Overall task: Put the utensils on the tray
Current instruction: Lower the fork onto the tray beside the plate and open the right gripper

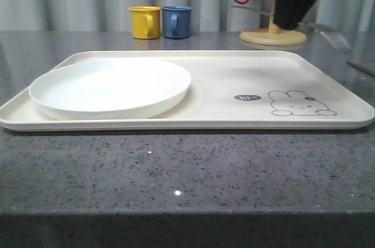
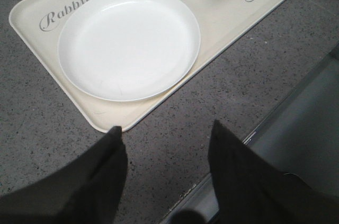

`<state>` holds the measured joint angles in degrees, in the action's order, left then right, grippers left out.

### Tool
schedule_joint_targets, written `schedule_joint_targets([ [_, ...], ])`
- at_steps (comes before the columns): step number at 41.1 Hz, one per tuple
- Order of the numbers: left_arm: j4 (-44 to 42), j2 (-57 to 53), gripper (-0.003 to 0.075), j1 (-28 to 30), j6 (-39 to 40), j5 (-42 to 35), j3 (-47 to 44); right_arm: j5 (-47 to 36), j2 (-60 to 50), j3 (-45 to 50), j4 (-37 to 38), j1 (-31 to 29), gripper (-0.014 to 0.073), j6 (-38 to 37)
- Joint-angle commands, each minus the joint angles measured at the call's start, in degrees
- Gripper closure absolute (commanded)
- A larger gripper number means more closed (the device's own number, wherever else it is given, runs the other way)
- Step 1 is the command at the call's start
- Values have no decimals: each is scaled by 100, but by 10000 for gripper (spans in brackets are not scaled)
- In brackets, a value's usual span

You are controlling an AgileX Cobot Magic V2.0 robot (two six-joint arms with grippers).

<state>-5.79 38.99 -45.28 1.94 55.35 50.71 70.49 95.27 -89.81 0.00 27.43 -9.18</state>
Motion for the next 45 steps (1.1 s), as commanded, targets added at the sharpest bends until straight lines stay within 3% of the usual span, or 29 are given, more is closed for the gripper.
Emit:
schedule_joint_targets([
  [1,-34,6,372,-48,59,-401,150,232,150,-418,621,370,602,-790],
  [8,-34,6,372,-48,59,-401,150,172,719,-757,726,517,602,-2203],
  [13,-34,6,372,-48,59,-401,150,115,977,-892,476,517,602,-2585],
  [25,-34,6,372,-48,59,-401,150,-456,1305,-897,-86,517,578,-2665],
  [35,-34,6,372,-48,59,-401,150,-441,1318,-909,0,517,325,-2665],
  [41,-34,6,372,-48,59,-401,150,-414,1049,-909,307,517,295,-2520],
  [45,-34,6,372,-48,59,-401,150,-275,712,-909,460,517,295,-1956],
])
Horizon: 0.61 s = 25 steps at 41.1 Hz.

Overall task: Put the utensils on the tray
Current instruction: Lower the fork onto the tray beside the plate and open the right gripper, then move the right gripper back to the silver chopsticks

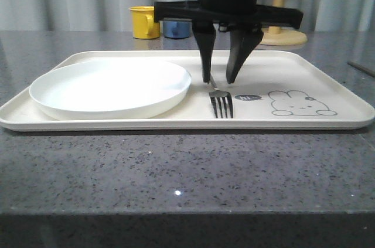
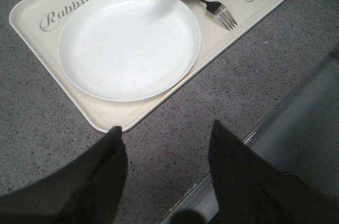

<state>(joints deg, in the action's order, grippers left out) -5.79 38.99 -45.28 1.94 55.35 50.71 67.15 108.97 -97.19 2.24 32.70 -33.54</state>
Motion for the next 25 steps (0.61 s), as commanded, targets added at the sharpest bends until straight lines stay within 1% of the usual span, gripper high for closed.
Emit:
schedule_joint_targets([
  [1,-34,6,372,-48,59,-401,150,133,-733,-165,259,-11,295,645],
  [5,-34,6,372,-48,59,-401,150,405,-1075,-117,435,-56,295,1203],
  [9,-34,6,372,-48,59,-401,150,562,-1356,-6,533,-290,295,1455],
  [18,-34,6,372,-48,59,-401,150,753,-1809,484,421,-1293,295,2052],
  [25,-34,6,372,-48,59,-401,150,846,-1837,826,275,-2079,296,2570],
])
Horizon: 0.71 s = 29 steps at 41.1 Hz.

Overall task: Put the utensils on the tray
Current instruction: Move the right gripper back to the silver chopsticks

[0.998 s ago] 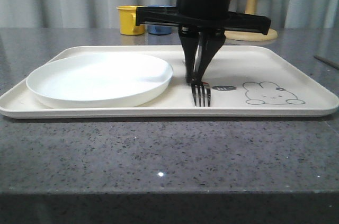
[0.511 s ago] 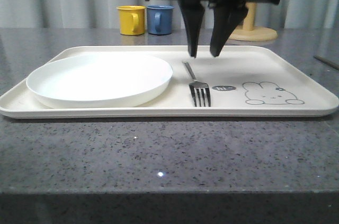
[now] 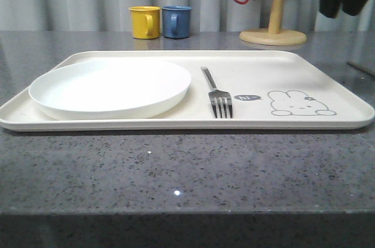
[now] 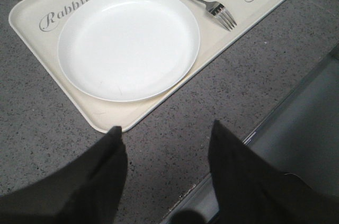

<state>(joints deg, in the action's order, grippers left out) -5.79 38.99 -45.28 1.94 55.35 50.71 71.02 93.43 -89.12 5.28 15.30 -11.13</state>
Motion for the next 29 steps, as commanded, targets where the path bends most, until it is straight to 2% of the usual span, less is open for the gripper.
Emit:
schedule_joint_targets([
  [1,-34,6,372,-48,59,-401,150,458,-282,66,-47,-458,296,390],
  [15,-34,6,372,-48,59,-401,150,475,-81,515,-59,-1387,296,811],
  [29,-34,6,372,-48,59,-401,150,520,386,515,-117,-1478,296,930],
])
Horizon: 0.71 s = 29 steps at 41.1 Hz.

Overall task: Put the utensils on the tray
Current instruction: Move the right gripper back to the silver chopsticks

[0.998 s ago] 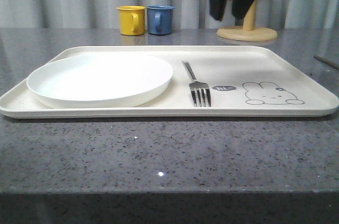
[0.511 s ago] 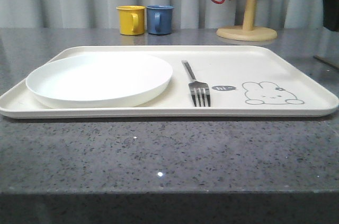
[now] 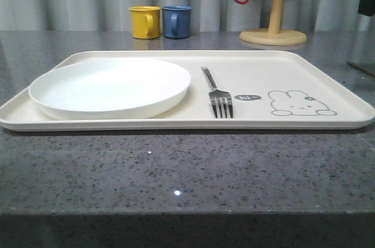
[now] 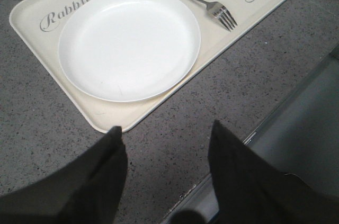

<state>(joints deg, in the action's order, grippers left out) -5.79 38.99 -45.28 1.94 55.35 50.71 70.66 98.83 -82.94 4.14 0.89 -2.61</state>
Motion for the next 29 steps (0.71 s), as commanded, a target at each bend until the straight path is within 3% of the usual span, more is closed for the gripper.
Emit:
schedule_joint_targets([
  [1,-34,6,372,-48,59,-401,150,563,-111,-103,-3,-37,296,78],
  [21,-34,6,372,-48,59,-401,150,541,207,-103,-98,-37,302,78],
  [29,-34,6,372,-48,59,-401,150,585,207,-109,-98,-37,482,78],
])
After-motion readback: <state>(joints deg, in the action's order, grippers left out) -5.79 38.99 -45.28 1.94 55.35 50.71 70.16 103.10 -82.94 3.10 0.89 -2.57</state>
